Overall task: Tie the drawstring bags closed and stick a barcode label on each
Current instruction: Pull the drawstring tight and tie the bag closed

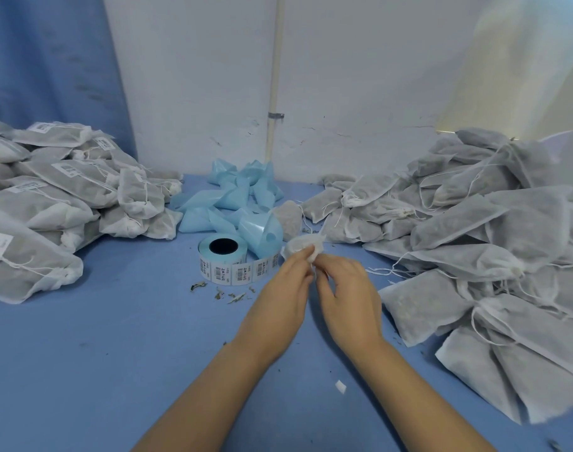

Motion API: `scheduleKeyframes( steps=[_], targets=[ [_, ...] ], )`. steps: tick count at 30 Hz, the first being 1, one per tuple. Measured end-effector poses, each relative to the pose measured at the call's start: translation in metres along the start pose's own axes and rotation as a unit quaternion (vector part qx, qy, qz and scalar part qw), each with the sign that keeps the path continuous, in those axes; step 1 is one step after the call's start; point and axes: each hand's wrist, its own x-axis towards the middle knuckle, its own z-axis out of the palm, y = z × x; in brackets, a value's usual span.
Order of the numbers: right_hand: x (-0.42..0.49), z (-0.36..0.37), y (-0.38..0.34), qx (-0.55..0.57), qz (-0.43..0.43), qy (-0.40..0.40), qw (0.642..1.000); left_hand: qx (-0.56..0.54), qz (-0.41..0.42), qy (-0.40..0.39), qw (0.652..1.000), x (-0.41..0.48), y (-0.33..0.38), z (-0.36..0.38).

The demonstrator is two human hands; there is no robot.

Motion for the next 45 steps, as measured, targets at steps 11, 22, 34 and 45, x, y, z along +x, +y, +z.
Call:
scheduleKeyframes(
  steps=[11, 22, 34, 45],
  targets=[
    [-0.003, 0.003, -0.003, 0.046, -0.073, 0.052, 0.995, -0.135, -0.098, 0.024, 0.986, 0.001, 0.0, -0.002],
    [-0.001, 0.006, 0.0, 0.32, 0.154, 0.069, 0.932, -0.123, -0.154, -0.049, 0.979, -0.001, -0.009, 0.001],
    [0.005, 0.001, -0.003, 0.404, 0.201, 0.017, 0.892, -0.209, -0.187, 0.028, 0.959, 0.004, -0.01, -0.001],
    [-0.003, 0.004, -0.011, 0.216, 0.103, -0.033, 0.97, -0.186, -0.144, 0.105, 0.966, 0.0, -0.007, -0.001]
  ],
)
